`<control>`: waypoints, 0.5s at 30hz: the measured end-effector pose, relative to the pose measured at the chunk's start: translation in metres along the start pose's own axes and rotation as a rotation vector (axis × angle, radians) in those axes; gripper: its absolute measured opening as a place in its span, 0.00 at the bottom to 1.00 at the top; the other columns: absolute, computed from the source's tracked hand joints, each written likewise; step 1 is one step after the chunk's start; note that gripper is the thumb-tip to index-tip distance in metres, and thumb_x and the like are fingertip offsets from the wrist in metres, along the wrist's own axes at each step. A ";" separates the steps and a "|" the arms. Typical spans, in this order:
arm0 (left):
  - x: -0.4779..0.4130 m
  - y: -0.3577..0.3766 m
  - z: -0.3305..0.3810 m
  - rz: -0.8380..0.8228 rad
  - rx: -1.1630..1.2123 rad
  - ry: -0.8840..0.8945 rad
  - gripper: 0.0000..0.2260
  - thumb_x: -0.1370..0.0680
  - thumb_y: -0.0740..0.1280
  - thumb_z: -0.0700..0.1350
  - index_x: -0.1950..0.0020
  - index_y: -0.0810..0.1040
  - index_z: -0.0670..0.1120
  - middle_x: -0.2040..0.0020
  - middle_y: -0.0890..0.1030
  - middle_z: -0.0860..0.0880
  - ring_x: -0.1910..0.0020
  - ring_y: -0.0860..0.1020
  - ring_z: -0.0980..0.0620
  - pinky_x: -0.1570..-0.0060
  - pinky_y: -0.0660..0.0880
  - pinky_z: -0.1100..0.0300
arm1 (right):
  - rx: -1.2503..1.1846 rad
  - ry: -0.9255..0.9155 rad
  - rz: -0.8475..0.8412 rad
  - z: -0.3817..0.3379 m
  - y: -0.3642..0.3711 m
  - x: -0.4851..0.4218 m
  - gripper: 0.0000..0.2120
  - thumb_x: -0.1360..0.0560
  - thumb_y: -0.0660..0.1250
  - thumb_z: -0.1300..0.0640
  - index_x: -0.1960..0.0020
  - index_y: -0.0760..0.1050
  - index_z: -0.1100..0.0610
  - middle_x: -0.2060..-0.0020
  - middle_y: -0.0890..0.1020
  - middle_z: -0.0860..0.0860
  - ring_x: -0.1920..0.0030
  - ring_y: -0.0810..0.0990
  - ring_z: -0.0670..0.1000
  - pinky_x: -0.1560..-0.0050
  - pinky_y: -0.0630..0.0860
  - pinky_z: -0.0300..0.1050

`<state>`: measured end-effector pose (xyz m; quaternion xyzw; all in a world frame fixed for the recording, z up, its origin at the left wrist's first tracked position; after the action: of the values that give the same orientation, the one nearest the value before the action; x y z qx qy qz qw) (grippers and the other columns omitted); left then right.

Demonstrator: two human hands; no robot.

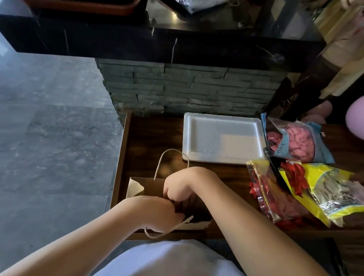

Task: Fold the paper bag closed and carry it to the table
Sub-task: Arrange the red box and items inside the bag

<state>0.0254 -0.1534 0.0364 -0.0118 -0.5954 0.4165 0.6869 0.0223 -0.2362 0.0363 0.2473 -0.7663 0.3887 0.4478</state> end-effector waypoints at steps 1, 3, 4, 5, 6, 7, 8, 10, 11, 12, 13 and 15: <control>0.002 0.002 0.003 0.005 -0.032 0.010 0.24 0.17 0.48 0.55 0.36 0.78 0.45 0.46 0.81 0.44 0.47 0.77 0.46 0.43 0.68 0.56 | 0.023 -0.010 -0.025 -0.003 0.004 -0.002 0.18 0.22 0.56 0.64 0.38 0.80 0.62 0.48 0.85 0.59 0.53 0.86 0.56 0.53 0.84 0.48; 0.002 0.005 0.007 -0.002 -0.076 0.017 0.24 0.16 0.47 0.54 0.31 0.75 0.45 0.37 0.78 0.43 0.38 0.74 0.44 0.36 0.65 0.55 | 0.055 -0.033 -0.062 -0.007 0.010 -0.004 0.17 0.21 0.57 0.64 0.38 0.80 0.62 0.47 0.84 0.60 0.50 0.86 0.58 0.49 0.83 0.52; 0.002 0.008 0.008 -0.012 -0.078 0.016 0.24 0.16 0.47 0.54 0.30 0.73 0.45 0.35 0.77 0.42 0.36 0.73 0.44 0.34 0.65 0.54 | 0.067 -0.042 -0.078 -0.008 0.012 -0.004 0.17 0.21 0.57 0.63 0.38 0.80 0.61 0.46 0.84 0.60 0.49 0.85 0.58 0.47 0.82 0.53; 0.002 0.010 0.009 -0.018 -0.082 0.019 0.24 0.16 0.47 0.53 0.30 0.73 0.44 0.34 0.76 0.42 0.37 0.73 0.43 0.34 0.65 0.53 | 0.079 -0.047 -0.093 -0.009 0.013 -0.003 0.16 0.21 0.58 0.63 0.38 0.79 0.61 0.46 0.83 0.60 0.48 0.84 0.58 0.46 0.82 0.54; 0.002 0.011 0.011 -0.023 -0.076 0.030 0.24 0.16 0.46 0.53 0.31 0.74 0.44 0.35 0.77 0.41 0.38 0.74 0.43 0.34 0.66 0.53 | 0.094 -0.052 -0.098 -0.009 0.013 -0.002 0.17 0.22 0.58 0.63 0.38 0.79 0.60 0.46 0.83 0.59 0.48 0.84 0.59 0.45 0.81 0.55; 0.001 0.013 0.013 -0.031 -0.073 0.045 0.24 0.16 0.46 0.53 0.32 0.74 0.43 0.36 0.78 0.41 0.39 0.74 0.43 0.36 0.66 0.53 | 0.118 -0.050 -0.097 -0.009 0.013 -0.001 0.17 0.22 0.58 0.63 0.38 0.79 0.60 0.46 0.82 0.59 0.47 0.83 0.59 0.45 0.81 0.55; 0.001 0.014 0.014 -0.032 -0.071 0.051 0.24 0.16 0.46 0.52 0.31 0.74 0.43 0.36 0.77 0.41 0.39 0.74 0.43 0.36 0.66 0.54 | 0.152 -0.044 -0.085 -0.009 0.013 0.000 0.16 0.23 0.58 0.62 0.39 0.79 0.60 0.47 0.82 0.58 0.48 0.83 0.59 0.45 0.81 0.56; -0.002 0.015 0.015 -0.030 -0.093 0.042 0.21 0.15 0.47 0.50 0.28 0.70 0.45 0.31 0.74 0.43 0.35 0.72 0.44 0.35 0.64 0.55 | 0.207 -0.038 -0.014 -0.010 0.012 0.002 0.15 0.24 0.58 0.60 0.42 0.78 0.60 0.52 0.80 0.56 0.52 0.81 0.57 0.47 0.80 0.55; -0.005 0.016 0.015 -0.031 -0.097 0.047 0.21 0.16 0.47 0.49 0.26 0.68 0.46 0.29 0.72 0.43 0.33 0.70 0.44 0.33 0.63 0.54 | 0.218 -0.035 0.037 -0.010 0.011 0.002 0.13 0.24 0.58 0.60 0.43 0.77 0.60 0.56 0.79 0.54 0.56 0.80 0.55 0.51 0.79 0.51; -0.007 0.016 0.016 -0.023 -0.079 0.049 0.20 0.16 0.48 0.48 0.26 0.67 0.46 0.28 0.71 0.43 0.32 0.70 0.43 0.32 0.63 0.53 | 0.218 -0.031 0.091 -0.009 0.010 0.000 0.12 0.23 0.58 0.60 0.45 0.77 0.60 0.59 0.77 0.53 0.59 0.78 0.53 0.57 0.76 0.47; -0.008 0.016 0.016 -0.030 -0.079 0.048 0.20 0.16 0.48 0.48 0.25 0.66 0.46 0.28 0.71 0.43 0.32 0.70 0.42 0.32 0.63 0.52 | 0.209 -0.018 0.140 -0.008 0.008 -0.001 0.11 0.23 0.58 0.60 0.44 0.76 0.60 0.58 0.78 0.53 0.60 0.77 0.52 0.61 0.73 0.45; -0.011 0.016 0.017 -0.027 -0.056 0.056 0.20 0.16 0.49 0.47 0.26 0.67 0.46 0.29 0.72 0.42 0.34 0.71 0.41 0.33 0.65 0.52 | 0.153 0.044 0.211 0.000 0.005 -0.006 0.23 0.22 0.61 0.59 0.28 0.67 0.55 0.36 0.75 0.59 0.43 0.76 0.60 0.47 0.75 0.54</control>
<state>0.0034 -0.1574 0.0246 -0.0346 -0.5876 0.3900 0.7081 0.0217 -0.2335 0.0294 0.1903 -0.7462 0.4963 0.4009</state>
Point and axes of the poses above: each hand's wrist, its own x-axis away from the middle knuckle, its own y-axis out of the palm, z = x × y, the point moved 4 cm from there along -x, towards the middle knuckle
